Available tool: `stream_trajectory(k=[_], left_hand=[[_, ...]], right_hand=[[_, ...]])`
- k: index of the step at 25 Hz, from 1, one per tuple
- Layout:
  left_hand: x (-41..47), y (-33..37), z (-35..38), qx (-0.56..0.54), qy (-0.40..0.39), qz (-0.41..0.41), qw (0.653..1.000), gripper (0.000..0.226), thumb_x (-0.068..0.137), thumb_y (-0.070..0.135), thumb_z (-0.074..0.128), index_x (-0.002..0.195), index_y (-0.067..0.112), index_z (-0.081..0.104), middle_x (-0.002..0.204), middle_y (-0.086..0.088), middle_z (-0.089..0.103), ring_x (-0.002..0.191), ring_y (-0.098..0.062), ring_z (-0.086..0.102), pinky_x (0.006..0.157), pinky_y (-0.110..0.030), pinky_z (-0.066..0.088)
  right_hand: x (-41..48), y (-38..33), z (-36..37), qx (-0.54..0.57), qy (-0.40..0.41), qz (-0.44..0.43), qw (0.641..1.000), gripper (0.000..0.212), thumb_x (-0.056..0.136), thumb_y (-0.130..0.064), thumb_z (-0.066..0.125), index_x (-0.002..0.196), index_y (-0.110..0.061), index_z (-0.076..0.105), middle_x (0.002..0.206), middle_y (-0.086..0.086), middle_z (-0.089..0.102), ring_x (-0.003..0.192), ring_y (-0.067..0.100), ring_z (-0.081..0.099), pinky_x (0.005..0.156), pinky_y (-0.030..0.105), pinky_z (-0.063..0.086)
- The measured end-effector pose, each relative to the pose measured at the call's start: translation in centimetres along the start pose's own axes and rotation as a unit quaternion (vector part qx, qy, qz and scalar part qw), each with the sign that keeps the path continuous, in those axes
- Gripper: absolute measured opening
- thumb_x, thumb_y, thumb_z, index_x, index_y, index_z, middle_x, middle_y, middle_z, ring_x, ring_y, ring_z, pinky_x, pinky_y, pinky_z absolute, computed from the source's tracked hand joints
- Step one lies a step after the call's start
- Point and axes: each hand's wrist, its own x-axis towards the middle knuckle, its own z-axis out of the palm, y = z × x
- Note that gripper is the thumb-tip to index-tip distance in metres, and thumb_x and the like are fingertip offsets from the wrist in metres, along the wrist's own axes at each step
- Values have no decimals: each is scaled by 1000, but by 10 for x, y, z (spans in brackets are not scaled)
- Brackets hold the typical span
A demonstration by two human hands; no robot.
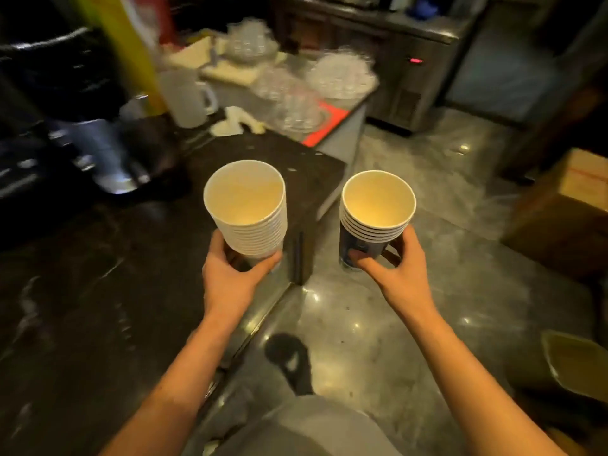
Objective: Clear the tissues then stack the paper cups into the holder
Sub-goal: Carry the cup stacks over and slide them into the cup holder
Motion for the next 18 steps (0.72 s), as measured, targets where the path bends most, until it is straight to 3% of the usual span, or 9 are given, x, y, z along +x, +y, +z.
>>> stream_trajectory(k=[3, 7, 11, 15, 18], left_hand=[[15, 20, 85, -12, -92, 29, 995, 85, 47, 38, 94, 123, 30, 57, 115, 17, 69, 113, 0, 63, 94, -24, 53], [25, 42, 177, -1, -185, 78, 980, 82, 51, 23, 97, 121, 29, 54, 109, 24, 63, 103, 9, 61, 83, -12, 47], [38, 54, 244, -13, -272, 103, 957, 80, 57, 20, 94, 124, 28, 50, 113, 27, 57, 99, 26, 55, 77, 3, 42], [74, 59, 302, -22, -331, 92, 939, 79, 58, 29, 92, 122, 39, 47, 113, 32, 56, 100, 27, 53, 78, 2, 43], [115, 65, 346, -27, -379, 97, 920, 80, 58, 38, 89, 126, 36, 47, 115, 32, 55, 105, 22, 53, 83, -2, 45]], right_hand=[[-2, 12, -78, -11, 103, 13, 995, 79, 71, -13, 86, 139, -22, 46, 131, -8, 59, 117, 8, 57, 95, 26, 50], [-13, 31, -148, -26, 209, 27, 977, 77, 72, -16, 85, 136, -31, 46, 127, -23, 56, 116, -4, 55, 90, 13, 48], [-9, 47, -188, -45, 272, 54, 960, 82, 73, -16, 84, 143, -25, 41, 130, -22, 53, 118, -8, 51, 89, 8, 46], [26, 61, -209, -62, 313, 62, 946, 79, 73, -25, 83, 140, -26, 43, 129, -27, 53, 120, -6, 51, 92, 9, 44], [67, 71, -217, -78, 350, 62, 931, 77, 73, -30, 84, 139, -30, 43, 125, -36, 52, 119, -9, 50, 89, 5, 42]])
